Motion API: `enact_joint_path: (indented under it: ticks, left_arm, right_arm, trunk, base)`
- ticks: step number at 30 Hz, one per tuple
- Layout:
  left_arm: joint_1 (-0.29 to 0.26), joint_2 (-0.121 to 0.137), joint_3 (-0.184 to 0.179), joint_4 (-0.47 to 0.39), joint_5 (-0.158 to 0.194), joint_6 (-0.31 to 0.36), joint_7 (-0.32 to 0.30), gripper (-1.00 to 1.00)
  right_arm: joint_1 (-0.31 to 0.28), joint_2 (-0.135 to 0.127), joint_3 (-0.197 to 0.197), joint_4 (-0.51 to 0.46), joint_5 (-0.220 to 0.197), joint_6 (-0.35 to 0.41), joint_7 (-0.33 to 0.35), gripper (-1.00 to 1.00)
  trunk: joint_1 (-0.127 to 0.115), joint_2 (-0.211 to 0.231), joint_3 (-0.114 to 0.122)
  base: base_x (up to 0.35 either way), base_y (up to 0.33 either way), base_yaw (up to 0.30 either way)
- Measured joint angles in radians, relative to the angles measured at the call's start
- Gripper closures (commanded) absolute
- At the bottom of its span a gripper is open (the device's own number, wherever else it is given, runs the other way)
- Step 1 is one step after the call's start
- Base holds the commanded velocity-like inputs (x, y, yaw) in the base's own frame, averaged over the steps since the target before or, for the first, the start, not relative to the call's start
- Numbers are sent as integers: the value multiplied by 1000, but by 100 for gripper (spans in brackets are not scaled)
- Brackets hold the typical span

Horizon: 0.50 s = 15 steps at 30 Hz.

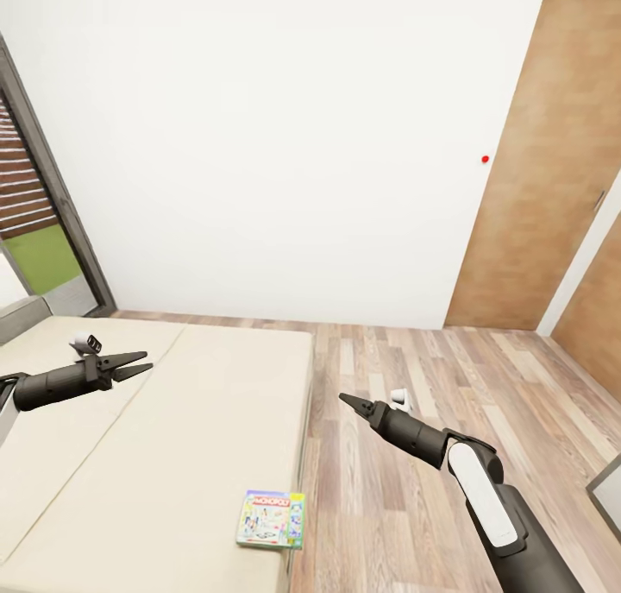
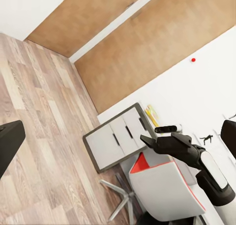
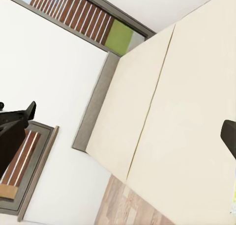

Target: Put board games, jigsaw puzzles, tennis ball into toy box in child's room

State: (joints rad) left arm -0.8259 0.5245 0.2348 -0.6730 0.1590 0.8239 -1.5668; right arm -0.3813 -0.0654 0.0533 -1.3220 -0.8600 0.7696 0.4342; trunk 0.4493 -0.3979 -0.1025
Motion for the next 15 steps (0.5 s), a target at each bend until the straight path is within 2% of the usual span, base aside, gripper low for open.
enact_joint_path:
  ticks: [7,15]
  left_arm:
    - [0,0,0,0,0,0,0,-100]
    - [0,0,0,0,0,0,0,-100]
  right_arm:
    - [0,0,0,0,-1,0,0,-100]
    - [0,0,0,0,-4,0,0,-100]
  trunk:
    - [0,0,9]
    - [0,0,11]
  base:
    - [0,0,55]
    - [0,0,4]
